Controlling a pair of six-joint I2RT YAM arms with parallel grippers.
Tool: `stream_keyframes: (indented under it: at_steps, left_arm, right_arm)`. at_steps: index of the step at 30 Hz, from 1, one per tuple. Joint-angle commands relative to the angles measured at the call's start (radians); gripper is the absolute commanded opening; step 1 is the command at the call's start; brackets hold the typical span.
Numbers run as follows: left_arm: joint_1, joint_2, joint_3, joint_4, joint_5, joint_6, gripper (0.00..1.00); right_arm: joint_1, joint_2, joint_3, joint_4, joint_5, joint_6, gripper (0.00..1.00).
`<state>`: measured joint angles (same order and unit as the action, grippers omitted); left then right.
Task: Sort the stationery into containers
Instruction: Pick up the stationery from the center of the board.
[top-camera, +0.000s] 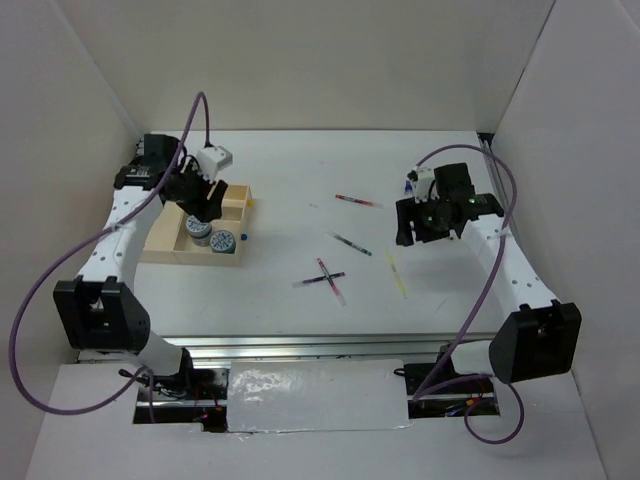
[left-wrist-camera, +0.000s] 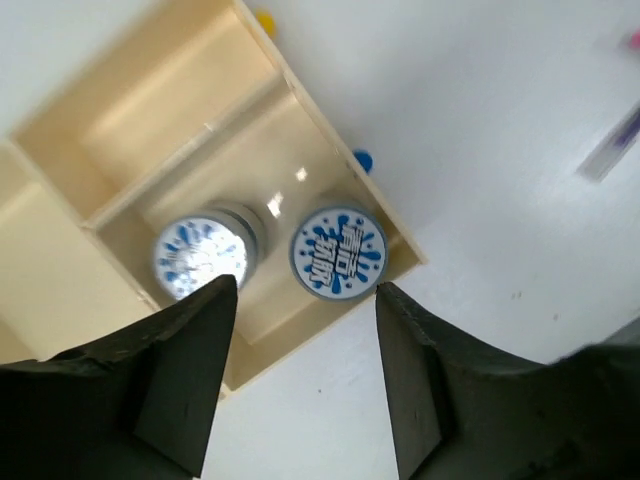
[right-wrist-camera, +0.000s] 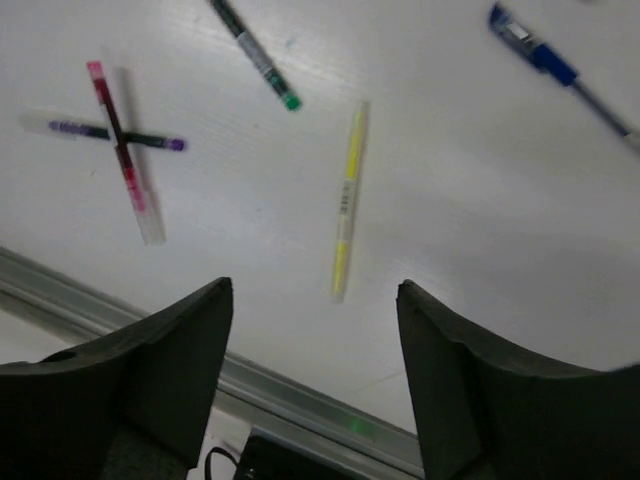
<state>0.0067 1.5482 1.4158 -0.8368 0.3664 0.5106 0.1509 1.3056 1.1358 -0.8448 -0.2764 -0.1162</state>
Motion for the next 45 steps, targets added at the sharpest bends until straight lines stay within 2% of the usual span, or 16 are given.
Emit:
stream_keyframes:
  at_steps: [1,3,6,14,25,33,41,45]
  left_arm:
    - [-0.030,-0.125,0.089,0.056,0.026,-0.092,0.68]
    - [-0.050,-0.155,0.094,0.080,0.020,-0.135,0.68]
    - [-0.088,-0.181,0.080,0.103,0.011,-0.170,0.69]
    - [-0.125,-0.227,0.023,0.153,-0.037,-0.233,0.81]
    - [-0.146,-0.260,-0.040,0.199,-0.047,-0.276,0.83]
    - [-0.146,-0.257,-0.061,0.206,-0.066,-0.277,0.84]
    - [-0.146,-0.247,-0.054,0.200,-0.080,-0.273,0.84]
    - [-0.146,-0.244,-0.055,0.208,-0.093,-0.274,0.84]
  right_arm:
    - [-0.060,0.047,0.099,0.130,0.081,0.041,0.70]
    - [-0.094,0.116,0.156,0.148,0.101,0.059,0.64]
    - [-0.117,0.222,0.231,0.179,0.123,0.066,0.60]
    - [-0.126,0.495,0.380,0.233,0.152,0.075,0.60]
    - [-0.143,0.753,0.555,0.240,0.164,0.084,0.59]
    - [-0.143,0.856,0.624,0.231,0.174,0.085,0.57]
    - [-0.142,0.894,0.621,0.219,0.189,0.078,0.55]
    - [-0.142,0.876,0.599,0.233,0.180,0.075,0.44]
